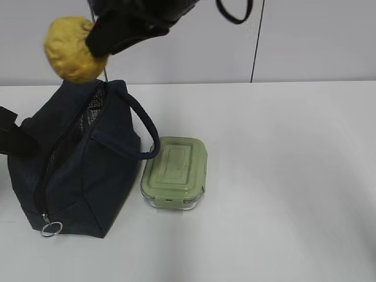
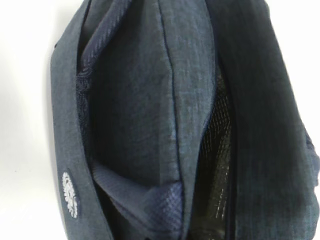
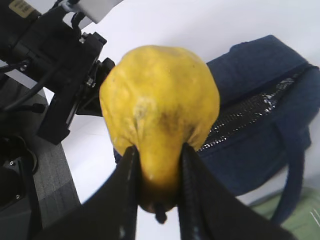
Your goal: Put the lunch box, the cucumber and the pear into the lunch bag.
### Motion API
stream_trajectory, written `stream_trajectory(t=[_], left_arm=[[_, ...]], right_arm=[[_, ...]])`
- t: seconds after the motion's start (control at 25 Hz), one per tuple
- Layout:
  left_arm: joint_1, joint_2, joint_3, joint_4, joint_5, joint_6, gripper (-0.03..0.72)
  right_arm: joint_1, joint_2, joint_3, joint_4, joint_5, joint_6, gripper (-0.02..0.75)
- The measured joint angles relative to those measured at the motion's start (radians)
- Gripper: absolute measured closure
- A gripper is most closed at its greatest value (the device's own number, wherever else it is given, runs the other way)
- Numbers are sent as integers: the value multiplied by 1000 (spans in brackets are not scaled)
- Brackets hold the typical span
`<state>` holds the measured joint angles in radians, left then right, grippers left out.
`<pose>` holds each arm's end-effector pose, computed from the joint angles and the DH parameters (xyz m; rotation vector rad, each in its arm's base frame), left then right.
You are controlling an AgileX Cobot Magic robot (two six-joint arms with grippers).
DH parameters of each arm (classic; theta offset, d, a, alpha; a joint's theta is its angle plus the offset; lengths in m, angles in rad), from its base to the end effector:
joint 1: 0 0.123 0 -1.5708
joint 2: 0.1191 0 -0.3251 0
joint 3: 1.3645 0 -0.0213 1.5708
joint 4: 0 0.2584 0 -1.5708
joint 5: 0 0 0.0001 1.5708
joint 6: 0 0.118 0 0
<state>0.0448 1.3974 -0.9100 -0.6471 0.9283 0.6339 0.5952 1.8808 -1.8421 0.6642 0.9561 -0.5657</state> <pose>0.2666 -0.0451 0.2696 0.3402 2.6463 -0.6202 0.3508 0.3093 0.3799 -1.0974 2.1134 0.8416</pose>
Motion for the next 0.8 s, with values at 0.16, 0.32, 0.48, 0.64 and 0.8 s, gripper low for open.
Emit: stream_trajectory(t=[0.16,0.32,0.48,0.64,0.8], left_arm=[[0,0,0,-1,0,0,687],[0,0,0,-1,0,0,687],[0,0,0,-1,0,0,687],[0,0,0,-2,-1,0,687],[0,0,0,-2,-2,0,687]], right_arm=[[28,96,0,4,-34,-52,598],[33,165,0,-31,-34,-58,598],[33,188,0,-100,-10,-25,580],[33,188,-6,-104,25,-16,372],[33,186,-51,-100,27,-15,197]])
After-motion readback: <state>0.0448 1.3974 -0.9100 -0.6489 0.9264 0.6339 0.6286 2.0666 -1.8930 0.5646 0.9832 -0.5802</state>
